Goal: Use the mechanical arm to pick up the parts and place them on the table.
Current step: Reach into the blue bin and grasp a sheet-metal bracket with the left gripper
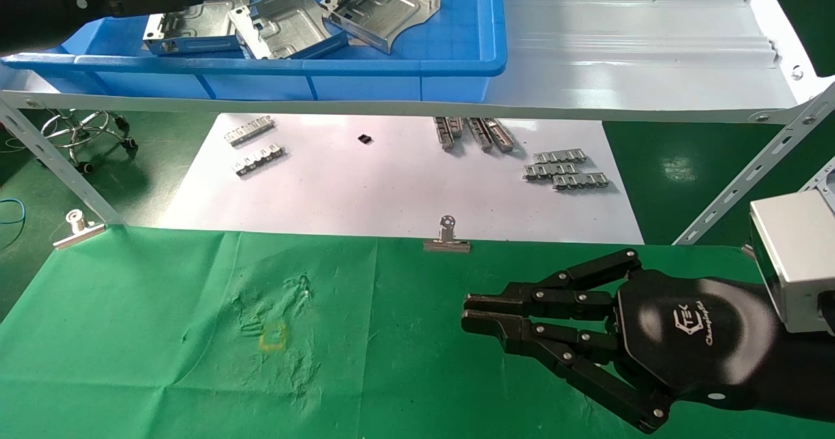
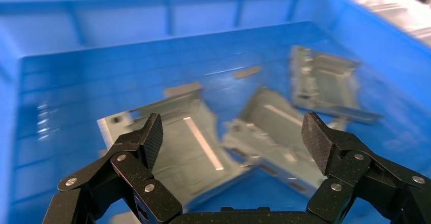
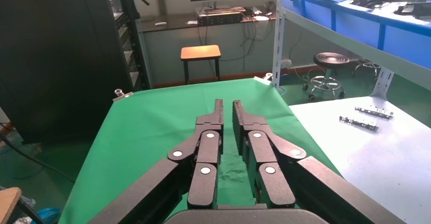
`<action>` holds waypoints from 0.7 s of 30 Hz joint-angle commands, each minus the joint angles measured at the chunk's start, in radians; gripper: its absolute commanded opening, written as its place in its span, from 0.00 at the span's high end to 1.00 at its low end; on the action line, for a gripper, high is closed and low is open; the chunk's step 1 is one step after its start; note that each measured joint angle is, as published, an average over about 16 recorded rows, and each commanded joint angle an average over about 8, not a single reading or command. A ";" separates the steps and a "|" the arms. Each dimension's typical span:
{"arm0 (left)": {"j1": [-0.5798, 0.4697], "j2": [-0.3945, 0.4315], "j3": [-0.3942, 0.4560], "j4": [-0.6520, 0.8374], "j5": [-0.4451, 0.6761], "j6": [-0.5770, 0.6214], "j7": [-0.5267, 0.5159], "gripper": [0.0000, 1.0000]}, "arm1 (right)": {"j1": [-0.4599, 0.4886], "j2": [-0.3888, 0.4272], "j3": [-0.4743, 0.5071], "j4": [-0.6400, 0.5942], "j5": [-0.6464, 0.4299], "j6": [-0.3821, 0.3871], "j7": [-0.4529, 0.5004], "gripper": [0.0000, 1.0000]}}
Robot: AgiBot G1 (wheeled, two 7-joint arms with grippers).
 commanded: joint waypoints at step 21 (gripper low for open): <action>-0.071 0.037 0.134 0.004 0.310 -0.135 -0.314 0.85 | 0.000 0.000 0.000 0.000 0.000 0.000 0.000 1.00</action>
